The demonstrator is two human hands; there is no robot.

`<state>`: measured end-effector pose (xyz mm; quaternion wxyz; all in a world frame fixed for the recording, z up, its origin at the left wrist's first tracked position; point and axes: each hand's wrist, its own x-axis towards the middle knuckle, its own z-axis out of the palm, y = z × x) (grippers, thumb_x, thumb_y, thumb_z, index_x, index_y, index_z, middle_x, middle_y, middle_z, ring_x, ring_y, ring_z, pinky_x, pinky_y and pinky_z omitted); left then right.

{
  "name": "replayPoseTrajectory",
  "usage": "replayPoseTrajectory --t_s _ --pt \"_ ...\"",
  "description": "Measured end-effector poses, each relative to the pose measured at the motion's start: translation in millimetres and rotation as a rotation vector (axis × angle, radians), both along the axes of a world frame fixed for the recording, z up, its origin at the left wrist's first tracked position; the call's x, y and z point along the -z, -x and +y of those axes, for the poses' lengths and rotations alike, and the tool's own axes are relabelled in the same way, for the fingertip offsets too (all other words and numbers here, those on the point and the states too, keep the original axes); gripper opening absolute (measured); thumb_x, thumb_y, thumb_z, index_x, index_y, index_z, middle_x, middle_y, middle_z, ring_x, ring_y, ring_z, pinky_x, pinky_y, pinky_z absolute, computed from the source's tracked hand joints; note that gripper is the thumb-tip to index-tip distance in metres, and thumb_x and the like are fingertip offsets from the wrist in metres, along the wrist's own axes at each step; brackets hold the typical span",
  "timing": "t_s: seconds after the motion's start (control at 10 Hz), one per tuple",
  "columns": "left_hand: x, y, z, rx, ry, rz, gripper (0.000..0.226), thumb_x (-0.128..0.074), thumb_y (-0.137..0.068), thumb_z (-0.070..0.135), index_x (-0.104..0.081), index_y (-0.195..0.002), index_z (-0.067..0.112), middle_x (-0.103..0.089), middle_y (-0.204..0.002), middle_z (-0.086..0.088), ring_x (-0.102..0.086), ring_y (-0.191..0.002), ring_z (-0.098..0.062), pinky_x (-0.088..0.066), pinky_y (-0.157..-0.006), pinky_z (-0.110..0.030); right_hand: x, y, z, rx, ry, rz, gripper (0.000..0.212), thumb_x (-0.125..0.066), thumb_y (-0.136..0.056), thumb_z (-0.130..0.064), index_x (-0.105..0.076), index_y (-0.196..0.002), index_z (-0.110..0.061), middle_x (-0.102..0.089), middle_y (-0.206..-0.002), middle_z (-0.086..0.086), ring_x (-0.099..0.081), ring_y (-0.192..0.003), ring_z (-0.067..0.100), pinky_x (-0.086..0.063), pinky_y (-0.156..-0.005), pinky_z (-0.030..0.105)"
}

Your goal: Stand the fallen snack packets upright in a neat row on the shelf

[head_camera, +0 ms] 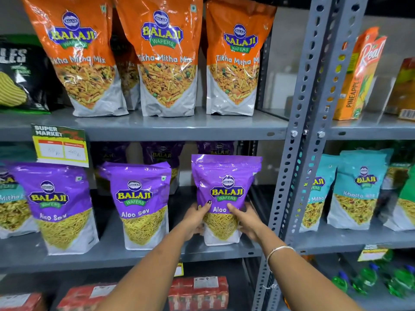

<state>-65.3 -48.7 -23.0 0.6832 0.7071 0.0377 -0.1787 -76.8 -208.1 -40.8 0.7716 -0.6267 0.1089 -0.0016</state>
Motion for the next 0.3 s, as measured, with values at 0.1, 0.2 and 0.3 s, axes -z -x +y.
replayPoseTrajectory --t_s 0.1,0.2,0.3 --pt "5.2 0.1 1.0 0.006 0.065 -0.002 0.051 -0.049 -0.093 0.034 -0.035 -0.138 0.015 -0.052 -0.129 -0.009 -0.052 -0.107 -0.026 -0.041 -0.101 -0.045 7.2 0.5 -2.6 -0.013 -0.018 0.007 0.068 -0.072 -0.077 -0.017 -0.038 -0.135 -0.011 -0.060 -0.127 0.014 -0.062 -0.108 0.030 -0.054 -0.071 0.034" --pt "1.1 3.9 0.6 0.029 0.125 -0.004 0.051 -0.046 -0.094 0.034 -0.034 -0.138 0.011 -0.056 -0.115 -0.004 -0.055 -0.092 -0.019 -0.042 -0.091 -0.040 2.1 4.7 -0.2 0.009 0.038 -0.023 0.093 -0.079 -0.068 -0.032 -0.028 -0.142 -0.012 -0.051 -0.138 0.012 -0.056 -0.120 0.028 -0.051 -0.092 0.039" --pt "-5.6 5.2 3.2 -0.037 -0.015 -0.039 0.056 -0.043 -0.094 0.039 -0.031 -0.140 0.010 -0.051 -0.134 -0.009 -0.054 -0.115 -0.028 -0.041 -0.099 -0.044 -12.2 10.7 3.9 0.209 0.259 -0.039 0.099 -0.072 -0.074 -0.040 -0.013 -0.148 -0.010 -0.032 -0.151 0.013 -0.037 -0.137 0.029 -0.035 -0.111 0.044"
